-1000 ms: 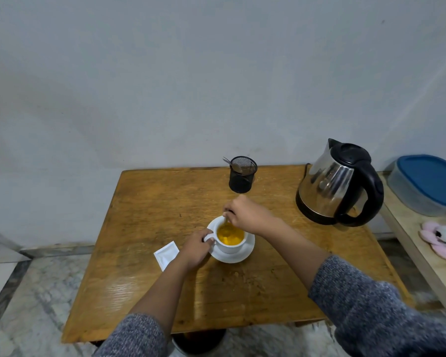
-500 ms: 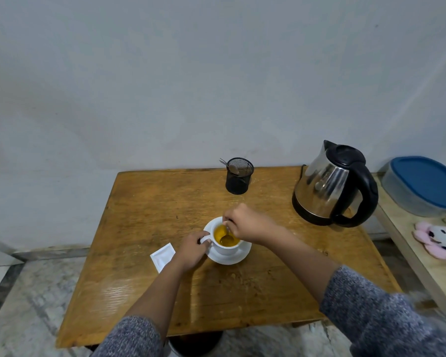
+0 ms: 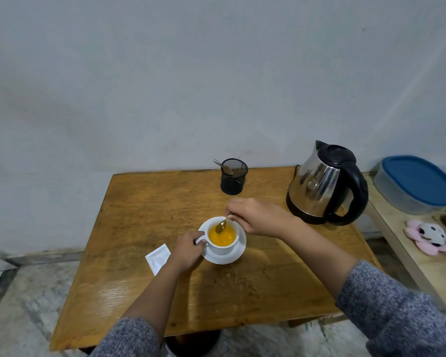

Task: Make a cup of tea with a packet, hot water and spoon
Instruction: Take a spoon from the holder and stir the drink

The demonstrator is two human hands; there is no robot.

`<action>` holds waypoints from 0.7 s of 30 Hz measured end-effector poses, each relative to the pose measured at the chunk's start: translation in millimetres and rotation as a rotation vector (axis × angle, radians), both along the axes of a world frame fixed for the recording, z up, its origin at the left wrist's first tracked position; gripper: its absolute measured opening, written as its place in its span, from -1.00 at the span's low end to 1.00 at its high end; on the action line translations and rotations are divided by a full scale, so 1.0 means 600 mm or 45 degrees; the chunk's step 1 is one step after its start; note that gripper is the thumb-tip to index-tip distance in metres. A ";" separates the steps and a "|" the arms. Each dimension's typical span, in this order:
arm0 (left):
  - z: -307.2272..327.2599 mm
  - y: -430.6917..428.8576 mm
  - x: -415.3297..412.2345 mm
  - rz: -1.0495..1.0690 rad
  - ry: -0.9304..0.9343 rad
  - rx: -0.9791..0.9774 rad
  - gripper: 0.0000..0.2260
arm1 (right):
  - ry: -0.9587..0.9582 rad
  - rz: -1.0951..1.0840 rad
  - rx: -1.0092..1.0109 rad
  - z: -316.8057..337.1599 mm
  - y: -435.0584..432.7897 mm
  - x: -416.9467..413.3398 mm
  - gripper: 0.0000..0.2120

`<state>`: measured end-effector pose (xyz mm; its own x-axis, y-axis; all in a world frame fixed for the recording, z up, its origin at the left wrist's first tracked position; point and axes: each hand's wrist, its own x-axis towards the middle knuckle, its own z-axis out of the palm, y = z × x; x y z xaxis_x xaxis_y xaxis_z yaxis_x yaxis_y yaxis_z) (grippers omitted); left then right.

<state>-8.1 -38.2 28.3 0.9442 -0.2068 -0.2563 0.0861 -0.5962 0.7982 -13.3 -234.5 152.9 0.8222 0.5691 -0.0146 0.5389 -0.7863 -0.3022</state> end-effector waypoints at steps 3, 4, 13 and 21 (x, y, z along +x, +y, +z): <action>0.002 -0.006 -0.004 0.041 -0.012 -0.017 -0.76 | 0.010 -0.120 0.164 0.004 -0.006 0.002 -0.85; 0.003 -0.007 -0.005 0.051 -0.016 -0.019 -0.76 | 0.014 -0.221 0.279 0.004 -0.010 0.003 -0.86; -0.009 -0.010 -0.017 0.209 -0.025 -0.129 -0.76 | 0.275 -1.489 1.725 -0.078 -0.091 -0.001 -0.88; -0.031 -0.017 -0.024 0.355 -0.038 -0.241 -0.78 | 0.491 -2.246 2.208 -0.190 -0.108 -0.050 -0.85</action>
<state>-22.3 -48.4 9.9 0.9776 0.0191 -0.2095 0.2000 -0.3938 0.8972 -43.1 -299.4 38.7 0.4108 -0.6108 -0.6769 -0.2095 0.6593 -0.7221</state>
